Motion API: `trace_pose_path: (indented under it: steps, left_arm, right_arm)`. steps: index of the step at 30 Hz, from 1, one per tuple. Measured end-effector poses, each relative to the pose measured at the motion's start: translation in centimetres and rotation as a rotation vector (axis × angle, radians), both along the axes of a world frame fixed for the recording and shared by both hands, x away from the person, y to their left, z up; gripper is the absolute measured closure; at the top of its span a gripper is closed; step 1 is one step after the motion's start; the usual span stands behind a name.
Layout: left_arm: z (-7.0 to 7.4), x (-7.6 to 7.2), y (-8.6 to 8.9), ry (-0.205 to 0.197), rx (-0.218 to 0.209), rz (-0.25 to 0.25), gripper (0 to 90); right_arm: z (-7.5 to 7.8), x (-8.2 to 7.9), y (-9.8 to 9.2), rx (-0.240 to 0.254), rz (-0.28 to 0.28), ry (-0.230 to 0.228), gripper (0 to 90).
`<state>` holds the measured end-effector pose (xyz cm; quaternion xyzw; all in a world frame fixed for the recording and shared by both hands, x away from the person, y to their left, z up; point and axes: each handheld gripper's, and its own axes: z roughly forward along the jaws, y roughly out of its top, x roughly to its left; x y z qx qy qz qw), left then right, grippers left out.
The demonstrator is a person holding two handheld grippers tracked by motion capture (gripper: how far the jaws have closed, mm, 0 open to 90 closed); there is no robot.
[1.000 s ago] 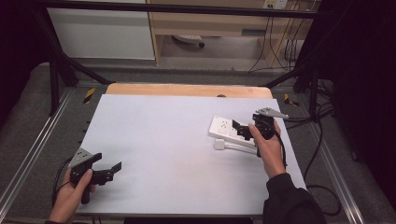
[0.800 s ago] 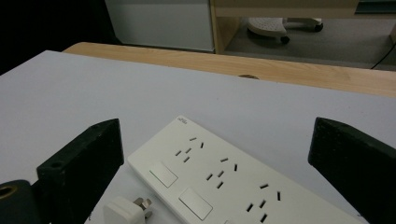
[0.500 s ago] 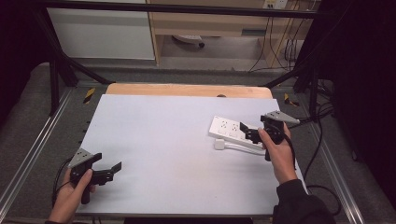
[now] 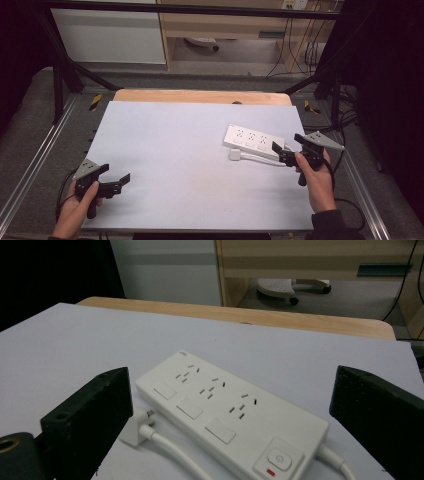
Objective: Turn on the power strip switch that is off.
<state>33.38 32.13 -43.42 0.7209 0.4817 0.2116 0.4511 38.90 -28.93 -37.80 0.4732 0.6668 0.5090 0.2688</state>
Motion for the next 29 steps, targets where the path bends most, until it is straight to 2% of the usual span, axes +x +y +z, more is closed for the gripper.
trace_pose_path:
  steps: [6, 10, 14, 20, 24, 27, 29]
  left_arm:
    - [0.0, -0.1, 0.0, 0.000, 0.000, 0.004, 6.7]
    - [0.0, -0.1, 0.0, -0.001, 0.000, 0.003, 6.7]
    - [0.0, -0.1, 0.0, -0.002, -0.002, 0.004, 6.7]
    - [0.1, -0.2, -0.1, -0.004, -0.001, 0.000, 6.7]
    - [0.1, -0.2, -0.1, -0.006, -0.001, -0.001, 6.7]
    - [0.2, -0.2, -0.1, -0.007, -0.002, -0.004, 6.7]
    - [0.1, -0.2, -0.2, -0.006, -0.001, -0.002, 6.7]
  right_arm:
    - [-0.9, -1.6, -1.0, -0.021, -0.002, 0.005, 4.3]
    - [-1.6, -2.3, -1.5, -0.034, 0.005, 0.031, 4.4]
    - [-2.8, -3.0, -1.8, -0.014, -0.008, 0.030, 5.7]
    - [-5.0, -3.8, -2.0, -0.050, -0.002, 0.086, 5.3]
    - [-6.4, -4.1, -1.4, -0.066, 0.016, 0.137, 4.5]
    - [-7.4, -4.0, -0.6, -0.111, 0.044, 0.196, 3.6]
    - [-7.9, -3.7, -0.2, -0.145, 0.033, 0.225, 3.7]
